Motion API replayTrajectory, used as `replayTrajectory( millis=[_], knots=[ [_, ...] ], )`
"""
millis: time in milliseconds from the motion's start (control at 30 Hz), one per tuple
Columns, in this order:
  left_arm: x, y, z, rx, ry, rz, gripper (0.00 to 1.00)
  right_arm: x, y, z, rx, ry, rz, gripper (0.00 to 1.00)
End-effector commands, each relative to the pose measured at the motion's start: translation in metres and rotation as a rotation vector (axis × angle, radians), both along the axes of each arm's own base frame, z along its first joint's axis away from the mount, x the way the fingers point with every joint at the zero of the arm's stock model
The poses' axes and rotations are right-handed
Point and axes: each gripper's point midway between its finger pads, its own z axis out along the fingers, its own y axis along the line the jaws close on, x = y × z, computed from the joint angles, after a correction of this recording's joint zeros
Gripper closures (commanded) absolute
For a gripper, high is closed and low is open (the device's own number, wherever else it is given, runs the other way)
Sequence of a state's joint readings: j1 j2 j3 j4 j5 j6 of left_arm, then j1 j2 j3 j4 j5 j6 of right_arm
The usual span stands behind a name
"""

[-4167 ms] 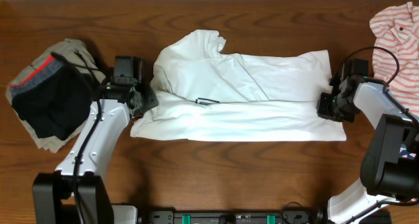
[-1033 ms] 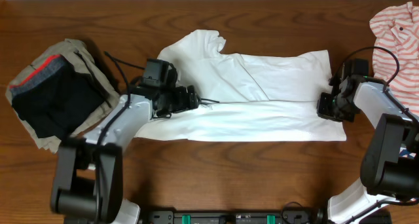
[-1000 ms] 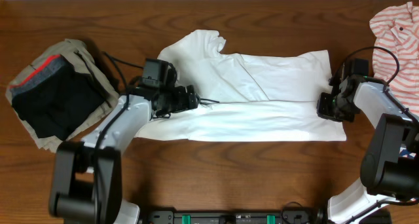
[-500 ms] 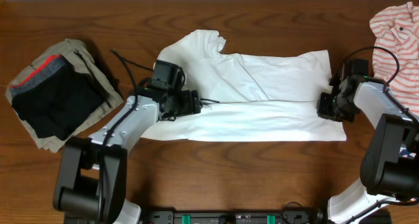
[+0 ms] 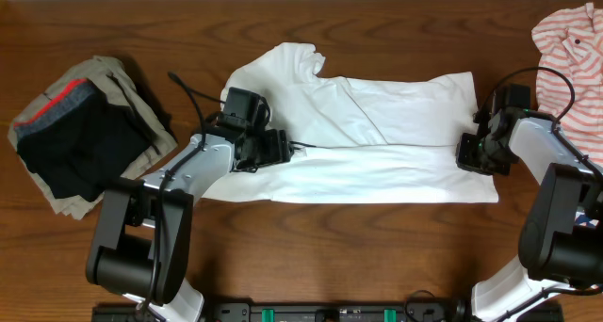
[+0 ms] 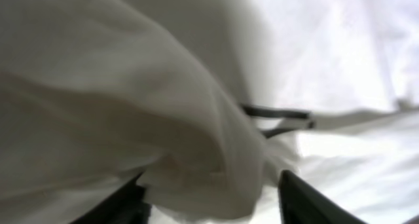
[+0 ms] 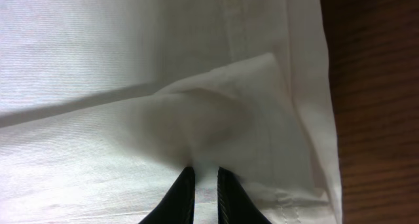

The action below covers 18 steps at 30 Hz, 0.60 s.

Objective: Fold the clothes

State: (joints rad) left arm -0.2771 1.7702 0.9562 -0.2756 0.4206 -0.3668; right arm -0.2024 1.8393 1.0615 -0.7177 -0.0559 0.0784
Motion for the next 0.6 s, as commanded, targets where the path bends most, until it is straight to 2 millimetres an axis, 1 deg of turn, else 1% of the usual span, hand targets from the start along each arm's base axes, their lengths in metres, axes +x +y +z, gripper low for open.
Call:
replayTrajectory(
  millis=[0, 67, 167, 300, 333, 367, 400, 500, 567],
  knots=[
    [0.000, -0.017, 0.007, -0.093, -0.005, -0.045, 0.50, -0.035, -0.013, -0.031, -0.039, 0.148, -0.013, 0.87],
    [0.003, -0.023, 0.015, -0.130, -0.028, -0.059, 0.54, -0.035, -0.013, -0.031, -0.039, 0.148, -0.013, 0.87],
    [0.011, -0.031, 0.029, -0.177, -0.079, -0.073, 0.54, -0.035, -0.013, -0.031, -0.039, 0.147, -0.013, 0.87],
    [0.025, -0.035, 0.039, -0.199, -0.153, -0.073, 0.51, -0.035, -0.013, -0.031, -0.039, 0.148, -0.014, 0.87],
    [0.030, -0.037, 0.043, -0.206, -0.182, -0.075, 0.46, -0.035, -0.013, -0.031, -0.039, 0.148, -0.013, 0.87],
    [0.037, -0.039, 0.048, -0.210, -0.219, -0.077, 0.35, -0.035, -0.013, -0.031, -0.039, 0.147, -0.013, 0.87],
    [0.042, -0.039, 0.050, -0.206, -0.245, -0.074, 0.32, -0.035, -0.013, -0.031, -0.039, 0.147, -0.013, 0.87],
    [0.058, -0.035, 0.056, -0.171, -0.325, -0.047, 0.18, -0.035, -0.013, -0.031, -0.039, 0.148, -0.013, 0.87],
    [0.063, -0.035, 0.061, -0.179, -0.352, -0.044, 0.16, -0.035, -0.013, -0.031, -0.039, 0.148, -0.013, 0.88]
  ],
)
